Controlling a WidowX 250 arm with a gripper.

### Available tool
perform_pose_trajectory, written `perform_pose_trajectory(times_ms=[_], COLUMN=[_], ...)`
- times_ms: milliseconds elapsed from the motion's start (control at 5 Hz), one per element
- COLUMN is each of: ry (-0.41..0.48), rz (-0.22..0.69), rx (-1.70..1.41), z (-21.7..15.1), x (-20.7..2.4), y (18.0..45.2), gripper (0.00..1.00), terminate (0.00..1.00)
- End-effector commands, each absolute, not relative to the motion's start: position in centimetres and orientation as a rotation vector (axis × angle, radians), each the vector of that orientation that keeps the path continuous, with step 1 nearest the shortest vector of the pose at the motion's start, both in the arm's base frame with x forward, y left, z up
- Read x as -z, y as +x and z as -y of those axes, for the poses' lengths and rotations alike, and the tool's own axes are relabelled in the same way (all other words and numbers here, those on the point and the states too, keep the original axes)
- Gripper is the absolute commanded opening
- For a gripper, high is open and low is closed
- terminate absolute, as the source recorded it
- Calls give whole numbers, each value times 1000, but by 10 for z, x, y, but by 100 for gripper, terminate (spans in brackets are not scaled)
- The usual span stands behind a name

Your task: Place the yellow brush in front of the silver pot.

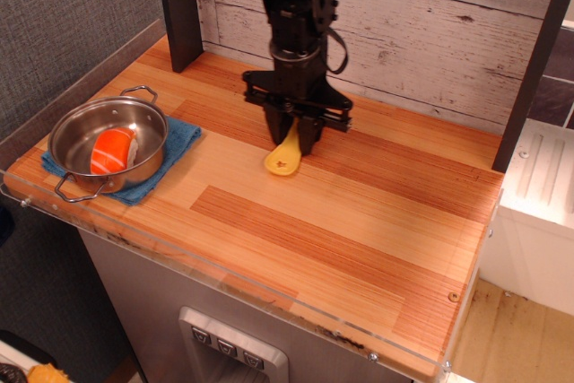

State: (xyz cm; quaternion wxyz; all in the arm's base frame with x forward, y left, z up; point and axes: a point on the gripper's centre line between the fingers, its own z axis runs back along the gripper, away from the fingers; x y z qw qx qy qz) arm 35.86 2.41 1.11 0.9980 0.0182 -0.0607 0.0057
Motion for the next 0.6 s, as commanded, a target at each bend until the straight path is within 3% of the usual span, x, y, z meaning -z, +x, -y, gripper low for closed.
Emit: perform_pose_trajectory(times_ms=[0,200,400], ry=[55,70,72], rz=[267,281,251], rx=[-89,-140,-160], z=[-80,-109,-123], x=[-66,-71,-61], y=[382,390,395], gripper=[0,0,0], terminate=[0,0,0])
